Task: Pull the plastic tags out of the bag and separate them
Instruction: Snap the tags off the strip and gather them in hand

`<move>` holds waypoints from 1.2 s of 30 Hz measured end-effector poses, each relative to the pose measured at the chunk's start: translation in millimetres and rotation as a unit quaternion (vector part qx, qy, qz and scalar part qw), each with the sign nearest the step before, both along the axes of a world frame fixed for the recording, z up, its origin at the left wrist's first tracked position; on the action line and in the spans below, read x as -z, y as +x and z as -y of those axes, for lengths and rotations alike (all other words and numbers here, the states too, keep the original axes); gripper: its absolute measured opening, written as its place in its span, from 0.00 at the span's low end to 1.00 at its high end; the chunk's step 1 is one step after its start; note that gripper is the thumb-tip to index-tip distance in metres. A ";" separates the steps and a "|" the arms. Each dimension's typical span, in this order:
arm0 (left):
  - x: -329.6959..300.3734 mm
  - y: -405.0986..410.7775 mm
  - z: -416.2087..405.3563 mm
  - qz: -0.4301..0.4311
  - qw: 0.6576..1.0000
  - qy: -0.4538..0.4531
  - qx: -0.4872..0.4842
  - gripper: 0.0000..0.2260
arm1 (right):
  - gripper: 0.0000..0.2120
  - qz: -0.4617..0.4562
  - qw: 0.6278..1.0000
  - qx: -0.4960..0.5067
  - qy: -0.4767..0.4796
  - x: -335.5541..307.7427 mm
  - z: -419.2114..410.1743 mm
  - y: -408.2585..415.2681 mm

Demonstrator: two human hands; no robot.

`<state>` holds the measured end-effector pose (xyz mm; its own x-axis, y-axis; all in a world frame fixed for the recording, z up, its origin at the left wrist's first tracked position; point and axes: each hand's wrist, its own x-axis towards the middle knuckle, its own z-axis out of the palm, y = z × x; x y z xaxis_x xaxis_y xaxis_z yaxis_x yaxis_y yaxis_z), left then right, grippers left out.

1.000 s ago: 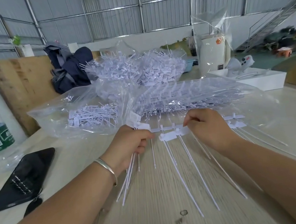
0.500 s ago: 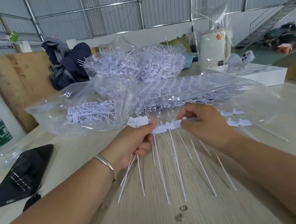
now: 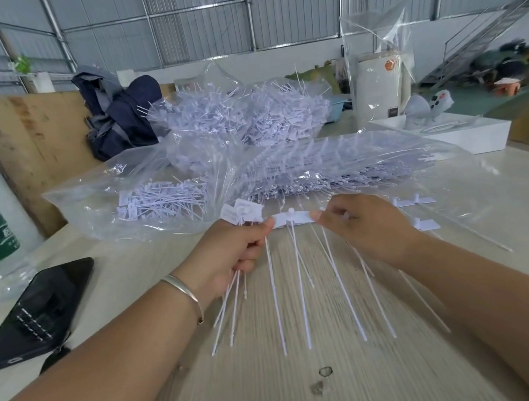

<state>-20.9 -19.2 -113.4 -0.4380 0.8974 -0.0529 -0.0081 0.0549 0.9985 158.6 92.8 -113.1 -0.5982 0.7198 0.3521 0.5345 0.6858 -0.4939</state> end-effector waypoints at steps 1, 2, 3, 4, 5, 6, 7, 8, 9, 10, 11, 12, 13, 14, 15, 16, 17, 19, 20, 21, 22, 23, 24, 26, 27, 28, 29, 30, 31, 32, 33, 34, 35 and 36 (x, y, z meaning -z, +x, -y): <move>-1.2 0.9 0.3 0.011 1.000 0.005 0.009 0.12 | 0.21 -0.017 1.000 -0.005 -0.014 0.0 0.7 0.3; -2.6 1.8 0.7 0.021 1.000 0.011 0.021 0.12 | 0.23 -0.036 0.999 -0.011 -0.025 -0.3 2.2 0.4; -4.1 2.9 1.1 0.029 0.999 0.017 0.035 0.12 | 0.25 -0.056 0.997 -0.020 -0.042 -0.6 3.7 -0.3; -5.6 3.9 2.0 0.035 0.998 0.021 0.051 0.13 | 0.26 -0.079 0.994 -0.030 -0.065 -1.2 5.0 -1.2; -7.1 4.9 2.8 0.038 0.997 0.024 0.066 0.13 | 0.28 -0.100 0.990 -0.040 -0.094 -1.9 5.7 -2.1; -8.4 5.3 3.8 0.040 0.996 0.025 0.081 0.12 | 0.29 -0.117 0.984 -0.052 -0.120 -2.9 6.2 -2.2; -9.1 5.4 4.5 0.044 0.994 0.026 0.096 0.12 | 0.29 -0.132 0.979 -0.066 -0.140 -3.9 6.7 -1.9; -9.2 4.8 5.1 0.051 0.992 0.025 0.110 0.11 | 0.28 -0.144 0.974 -0.085 -0.155 -5.2 7.2 -0.8; -8.8 4.2 5.7 0.059 0.990 0.024 0.124 0.11 | 0.26 -0.153 0.969 -0.104 -0.165 -6.9 8.3 0.4; -7.7 3.3 6.2 0.068 0.988 0.024 0.138 0.11 | 0.24 -0.160 0.964 -0.124 -0.175 -8.8 10.5 1.6; -6.5 2.8 6.7 0.078 0.985 0.025 0.152 0.10 | 0.23 -0.166 0.958 -0.142 -0.188 -10.4 13.3 2.4; -5.4 3.0 6.8 0.090 0.981 0.027 0.168 0.10 | 0.23 -0.169 0.951 -0.161 -0.201 -11.3 16.2 2.9; -4.3 3.7 6.5 0.104 0.977 0.027 0.185 0.10 | 0.23 -0.169 0.946 -0.180 -0.212 -11.5 18.9 2.6; -3.7 5.1 6.4 0.113 0.973 0.024 0.201 0.10 | 0.21 -0.167 0.941 -0.199 -0.218 -11.1 21.5 2.2; -3.3 6.5 5.9 0.117 0.970 0.017 0.214 0.10 | 0.18 -0.162 0.937 -0.217 -0.222 -10.1 24.0 0.7; -3.6 7.6 6.0 0.113 0.968 0.009 0.223 0.10 | 0.15 -0.156 0.934 -0.229 -0.224 -8.7 25.4 -0.9; -4.0 8.3 6.0 0.104 0.967 0.007 0.231 0.09 | 0.15 -0.152 0.934 -0.235 -0.224 -7.2 26.4 -2.5; -5.9 9.7 6.1 0.099 0.963 0.027 0.249 0.07 | 0.16 -0.157 0.936 -0.227 -0.217 -4.6 25.6 -4.7; -6.5 10.0 5.6 0.115 0.960 0.040 0.253 0.06 | 0.16 -0.164 0.938 -0.221 -0.211 -3.8 24.7 -5.3; -7.4 10.6 5.0 0.136 0.958 0.049 0.248 0.04 | 0.17 -0.170 0.941 -0.213 -0.203 -3.5 23.8 -5.6; -7.8 10.9 4.3 0.151 0.959 0.050 0.235 0.04 | 0.19 -0.174 0.945 -0.202 -0.190 -3.2 22.5 -5.6; -8.0 10.6 3.2 0.156 0.962 0.046 0.218 0.05 | 0.22 -0.177 0.950 -0.192 -0.170 -3.0 20.9 -5.6; -8.1 9.9 2.2 0.151 0.968 0.036 0.196 0.06 | 0.25 -0.175 0.957 -0.182 -0.145 -2.6 18.9 -5.1; -7.6 7.8 0.5 0.116 0.984 0.010 0.137 0.08 | 0.27 -0.159 0.969 -0.160 -0.102 -2.0 16.2 -4.2; -6.8 6.2 -0.5 0.091 0.991 -0.003 0.103 0.08 | 0.26 -0.154 0.972 -0.151 -0.089 -1.9 15.5 -3.5; -5.6 4.9 -1.1 0.065 0.995 -0.016 0.071 0.08 | 0.24 -0.153 0.974 -0.146 -0.084 -1.8 14.9 -2.9; -4.3 3.9 -1.2 0.043 0.998 -0.026 0.047 0.08 | 0.22 -0.157 0.973 -0.145 -0.085 -2.0 15.0 -2.9; -3.0 3.0 -1.0 0.027 0.999 -0.031 0.031 0.08 | 0.20 -0.161 0.972 -0.145 -0.086 -2.3 15.1 -3.0; -2.1 2.2 -1.1 0.018 0.999 -0.032 0.024 0.08 | 0.19 -0.165 0.972 -0.146 -0.084 -2.5 15.3 -3.3; -1.6 1.4 -1.0 0.010 0.999 -0.030 0.025 0.07 | 0.18 -0.166 0.972 -0.147 -0.080 -2.5 15.2 -3.6; -1.7 0.7 -1.1 0.000 0.999 -0.028 0.032 0.07 | 0.18 -0.164 0.973 -0.146 -0.076 -2.4 15.1 -3.8; -1.8 0.3 -1.2 -0.012 0.999 -0.030 0.042 0.07 | 0.17 -0.161 0.974 -0.144 -0.073 -2.1 14.8 -3.9; -1.8 0.6 -1.3 -0.021 0.998 -0.035 0.056 0.08 | 0.17 -0.155 0.975 -0.141 -0.071 -1.6 14.4 -3.9; -1.5 1.3 -1.7 -0.023 0.996 -0.041 0.073 0.09 | 0.16 -0.149 0.977 -0.136 -0.068 -1.0 13.9 -3.9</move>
